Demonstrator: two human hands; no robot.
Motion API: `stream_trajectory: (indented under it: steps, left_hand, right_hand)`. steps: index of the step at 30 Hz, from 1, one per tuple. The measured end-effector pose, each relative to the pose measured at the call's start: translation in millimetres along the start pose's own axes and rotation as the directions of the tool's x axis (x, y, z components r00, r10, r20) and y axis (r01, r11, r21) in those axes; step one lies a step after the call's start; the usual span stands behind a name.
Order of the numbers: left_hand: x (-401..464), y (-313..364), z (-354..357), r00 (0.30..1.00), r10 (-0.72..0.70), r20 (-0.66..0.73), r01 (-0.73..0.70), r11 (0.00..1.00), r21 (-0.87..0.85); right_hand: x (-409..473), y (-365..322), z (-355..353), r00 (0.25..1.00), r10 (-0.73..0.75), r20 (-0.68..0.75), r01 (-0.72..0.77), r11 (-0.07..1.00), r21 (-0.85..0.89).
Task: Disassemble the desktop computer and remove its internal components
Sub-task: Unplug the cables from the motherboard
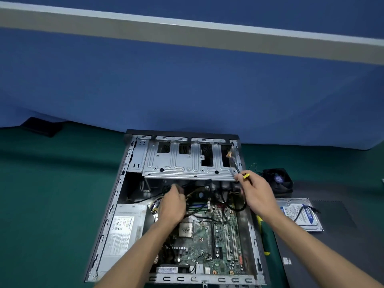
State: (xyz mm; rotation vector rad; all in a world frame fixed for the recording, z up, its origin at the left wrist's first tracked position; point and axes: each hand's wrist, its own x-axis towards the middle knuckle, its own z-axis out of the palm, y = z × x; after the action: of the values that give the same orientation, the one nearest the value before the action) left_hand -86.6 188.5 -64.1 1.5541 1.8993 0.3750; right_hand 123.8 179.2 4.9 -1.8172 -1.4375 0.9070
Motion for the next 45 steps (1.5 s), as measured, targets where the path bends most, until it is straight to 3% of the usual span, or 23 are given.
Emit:
stream_trajectory:
  steps: [5,9,15,21,25,28,31,35,37,41,45]
  left_hand:
    - [-10,-1,-2,0.96,0.236,0.15,-0.278,0.87,0.408]
    - [-14,-7,8,0.928,0.294,0.227,-0.372,0.744,0.556]
    - [-13,-15,13,0.93,0.308,0.202,-0.368,0.756,0.541]
    - [-11,-18,15,0.94,0.295,0.171,-0.341,0.803,0.489]
    - [-10,-18,15,0.944,0.289,0.158,-0.33,0.815,0.476]
    - [-12,-16,16,0.946,0.279,0.168,-0.326,0.814,0.481]
    - [-13,-13,16,0.946,0.28,0.167,-0.326,0.815,0.479]
    - [-15,-11,15,0.947,0.272,0.17,-0.321,0.814,0.483]
    - [-15,-9,15,0.947,0.267,0.178,-0.32,0.814,0.485]
    - [-16,-9,15,0.947,0.257,0.192,-0.319,0.814,0.485]
    - [-15,-10,15,0.946,0.253,0.203,-0.321,0.816,0.481]
  right_hand:
    - [18,-24,10,0.983,-0.074,0.17,0.093,0.99,-0.107]
    - [46,-45,21,0.971,0.047,0.233,-0.022,0.994,-0.107]
    - [82,-53,44,0.927,0.244,0.284,-0.135,0.925,-0.354]
    - [101,-70,60,0.882,0.332,0.334,-0.028,0.744,-0.667]
    - [94,-80,72,0.923,0.259,0.283,0.071,0.609,-0.79]
    - [85,-73,82,0.948,0.206,0.243,0.035,0.691,-0.722]
    - [88,-64,78,0.952,0.169,0.255,-0.001,0.836,-0.549]
    - [86,-55,69,0.963,0.125,0.237,-0.038,0.94,-0.339]
    - [82,-52,68,0.969,0.081,0.231,-0.003,0.948,-0.319]
    - [74,-49,71,0.98,-0.103,0.172,0.17,0.882,-0.439]
    - [72,-41,66,0.992,-0.108,0.067,0.126,0.897,-0.423]
